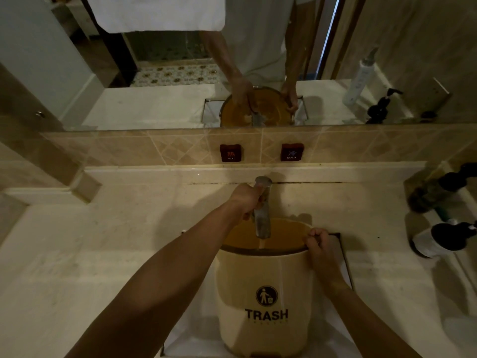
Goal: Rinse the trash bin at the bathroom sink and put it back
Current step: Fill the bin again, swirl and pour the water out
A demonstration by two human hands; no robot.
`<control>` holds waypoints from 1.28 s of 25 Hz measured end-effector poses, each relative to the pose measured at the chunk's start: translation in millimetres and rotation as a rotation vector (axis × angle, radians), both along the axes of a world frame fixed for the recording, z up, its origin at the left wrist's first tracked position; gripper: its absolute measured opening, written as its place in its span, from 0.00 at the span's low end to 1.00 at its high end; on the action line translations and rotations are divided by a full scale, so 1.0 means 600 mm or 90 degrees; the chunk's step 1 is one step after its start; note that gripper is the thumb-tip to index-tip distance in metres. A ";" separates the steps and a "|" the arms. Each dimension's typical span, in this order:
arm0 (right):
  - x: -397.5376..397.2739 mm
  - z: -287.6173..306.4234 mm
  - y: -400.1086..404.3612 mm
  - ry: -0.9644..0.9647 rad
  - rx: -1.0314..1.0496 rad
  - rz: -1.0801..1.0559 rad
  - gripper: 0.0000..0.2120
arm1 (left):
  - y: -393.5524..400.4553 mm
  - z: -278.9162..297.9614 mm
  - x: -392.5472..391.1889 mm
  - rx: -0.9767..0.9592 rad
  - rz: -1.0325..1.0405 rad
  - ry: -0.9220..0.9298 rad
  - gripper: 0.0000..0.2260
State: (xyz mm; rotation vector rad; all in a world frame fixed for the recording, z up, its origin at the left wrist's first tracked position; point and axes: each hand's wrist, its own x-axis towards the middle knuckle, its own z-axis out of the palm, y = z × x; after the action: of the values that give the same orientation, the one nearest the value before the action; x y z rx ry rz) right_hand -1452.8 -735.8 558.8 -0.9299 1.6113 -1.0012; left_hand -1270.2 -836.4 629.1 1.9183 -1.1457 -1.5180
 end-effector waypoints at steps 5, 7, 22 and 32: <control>-0.001 0.001 0.002 0.005 -0.005 0.000 0.04 | -0.001 0.001 0.000 0.001 -0.003 -0.010 0.19; -0.001 0.000 0.002 0.004 -0.002 0.004 0.03 | 0.000 0.002 0.000 0.003 -0.001 -0.007 0.18; -0.003 -0.011 0.000 0.016 0.005 -0.009 0.02 | 0.000 0.000 0.002 0.005 -0.018 -0.025 0.19; -0.004 -0.012 0.000 0.026 -0.011 -0.005 0.04 | -0.001 0.001 0.001 0.002 -0.018 -0.029 0.18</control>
State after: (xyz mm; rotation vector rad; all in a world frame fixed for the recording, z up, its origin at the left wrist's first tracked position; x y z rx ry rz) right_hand -1454.9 -736.0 551.4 -0.9617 1.6437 -1.0088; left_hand -1269.6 -836.8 629.7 1.9561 -1.1953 -1.4981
